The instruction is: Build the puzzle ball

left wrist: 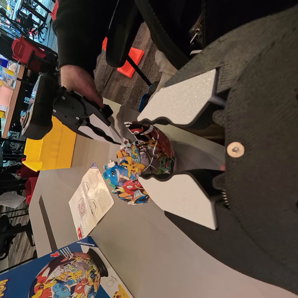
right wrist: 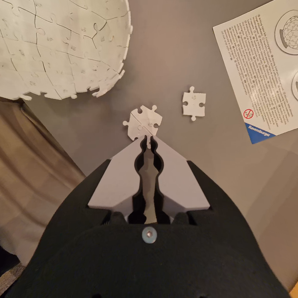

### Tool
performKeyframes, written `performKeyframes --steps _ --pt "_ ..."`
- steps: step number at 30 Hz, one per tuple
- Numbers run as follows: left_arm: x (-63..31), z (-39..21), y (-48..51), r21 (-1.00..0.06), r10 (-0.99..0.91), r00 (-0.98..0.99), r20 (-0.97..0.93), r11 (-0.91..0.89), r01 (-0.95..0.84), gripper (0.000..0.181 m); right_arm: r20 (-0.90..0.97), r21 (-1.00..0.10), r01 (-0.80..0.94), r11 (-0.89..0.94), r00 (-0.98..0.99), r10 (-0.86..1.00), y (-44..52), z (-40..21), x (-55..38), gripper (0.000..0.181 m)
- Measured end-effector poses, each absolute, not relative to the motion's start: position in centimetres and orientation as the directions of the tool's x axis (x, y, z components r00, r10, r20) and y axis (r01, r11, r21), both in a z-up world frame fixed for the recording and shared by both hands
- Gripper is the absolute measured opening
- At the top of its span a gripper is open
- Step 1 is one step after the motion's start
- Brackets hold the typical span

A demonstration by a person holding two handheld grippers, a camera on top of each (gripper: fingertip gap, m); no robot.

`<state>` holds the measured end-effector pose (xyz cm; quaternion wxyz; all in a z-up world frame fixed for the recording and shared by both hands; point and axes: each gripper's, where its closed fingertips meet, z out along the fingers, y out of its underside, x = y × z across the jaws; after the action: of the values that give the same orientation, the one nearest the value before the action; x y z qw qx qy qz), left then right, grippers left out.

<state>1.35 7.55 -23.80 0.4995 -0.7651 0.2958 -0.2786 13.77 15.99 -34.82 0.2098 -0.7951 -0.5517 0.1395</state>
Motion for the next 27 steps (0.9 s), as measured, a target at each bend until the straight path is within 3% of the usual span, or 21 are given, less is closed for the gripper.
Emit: performKeyframes --steps 17,27 --pt "2.7 -23.5 7.3 -0.937 -0.745 0.661 0.088 -0.288 -0.199 0.058 -0.1 -0.487 0.769 -0.413 0.42 0.902 11.9 -34.8 12.2 0.003" --pt "2.7 -23.6 7.5 -0.938 -0.744 0.662 0.086 -0.284 -0.197 0.058 -0.028 -0.5 0.756 -0.422 0.473 0.881 14.2 -34.8 13.4 0.005"
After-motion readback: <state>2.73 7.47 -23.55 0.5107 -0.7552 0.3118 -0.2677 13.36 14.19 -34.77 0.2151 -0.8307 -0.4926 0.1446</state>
